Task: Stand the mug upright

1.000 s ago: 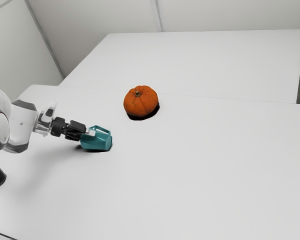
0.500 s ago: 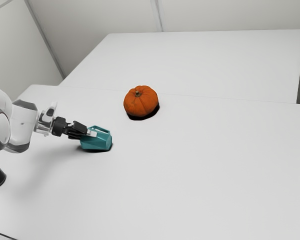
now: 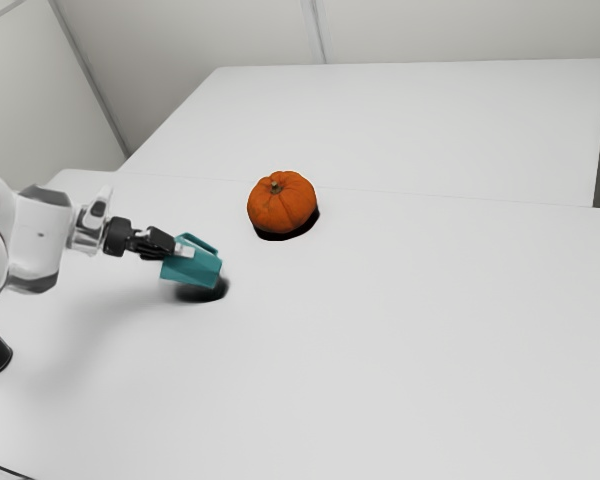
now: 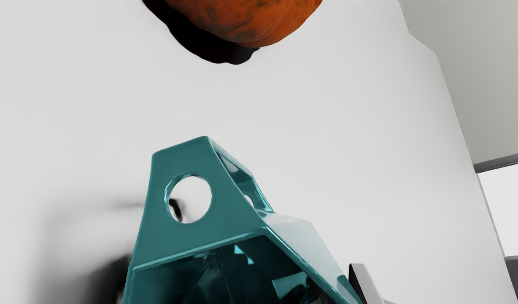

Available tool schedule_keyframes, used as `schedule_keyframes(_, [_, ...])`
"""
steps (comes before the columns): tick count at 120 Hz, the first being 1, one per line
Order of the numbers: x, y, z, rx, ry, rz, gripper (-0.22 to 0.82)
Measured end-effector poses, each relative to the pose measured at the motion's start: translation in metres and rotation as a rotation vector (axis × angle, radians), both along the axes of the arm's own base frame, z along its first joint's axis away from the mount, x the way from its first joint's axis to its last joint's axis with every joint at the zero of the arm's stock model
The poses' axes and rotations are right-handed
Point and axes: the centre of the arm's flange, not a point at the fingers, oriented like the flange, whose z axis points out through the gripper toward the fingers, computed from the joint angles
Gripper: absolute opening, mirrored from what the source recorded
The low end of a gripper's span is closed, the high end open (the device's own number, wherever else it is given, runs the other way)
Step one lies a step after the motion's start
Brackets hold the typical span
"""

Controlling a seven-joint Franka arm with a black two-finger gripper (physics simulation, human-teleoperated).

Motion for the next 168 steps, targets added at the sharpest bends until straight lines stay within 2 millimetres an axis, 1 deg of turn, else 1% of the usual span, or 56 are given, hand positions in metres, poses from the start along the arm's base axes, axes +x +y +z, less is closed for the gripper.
schedule_keyframes(12, [0.002, -0.004, 0.019, 0.005, -0.033, -0.007, -0.18])
schedule_keyframes(24, [0.005, -0.018, 0.045, 0.016, -0.071, -0.036, -0.18])
schedule_keyframes(32, [0.005, -0.033, 0.068, 0.049, -0.093, -0.081, -0.18])
schedule_keyframes(45, [-0.008, -0.059, 0.095, 0.117, -0.105, -0.145, -0.18])
schedule_keyframes(53, [-0.012, -0.076, 0.103, 0.191, -0.098, -0.191, -0.18])
schedule_keyframes(62, [-0.013, -0.098, 0.111, 0.297, -0.093, -0.251, -0.18])
schedule_keyframes(72, [-0.012, -0.121, 0.112, 0.413, -0.083, -0.318, -0.18])
schedule_keyframes(86, [-0.004, -0.15, 0.118, 0.603, -0.077, -0.42, -0.18])
schedule_keyframes(96, [0.002, -0.164, 0.122, 0.721, -0.079, -0.469, -0.18])
schedule_keyframes(105, [0.005, -0.171, 0.122, 0.81, -0.081, -0.493, -0.18])
schedule_keyframes(116, [0.008, -0.174, 0.119, 0.898, -0.073, -0.508, -0.18])
schedule_keyframes(134, [-0.001, -0.174, 0.098, 0.964, -0.035, -0.499, -0.18])
schedule_keyframes(153, [-0.007, -0.164, 0.08, 0.991, -0.003, -0.447, -0.18])
schedule_keyframes(168, [-0.006, -0.153, 0.07, 1.006, 0.013, -0.394, -0.18])
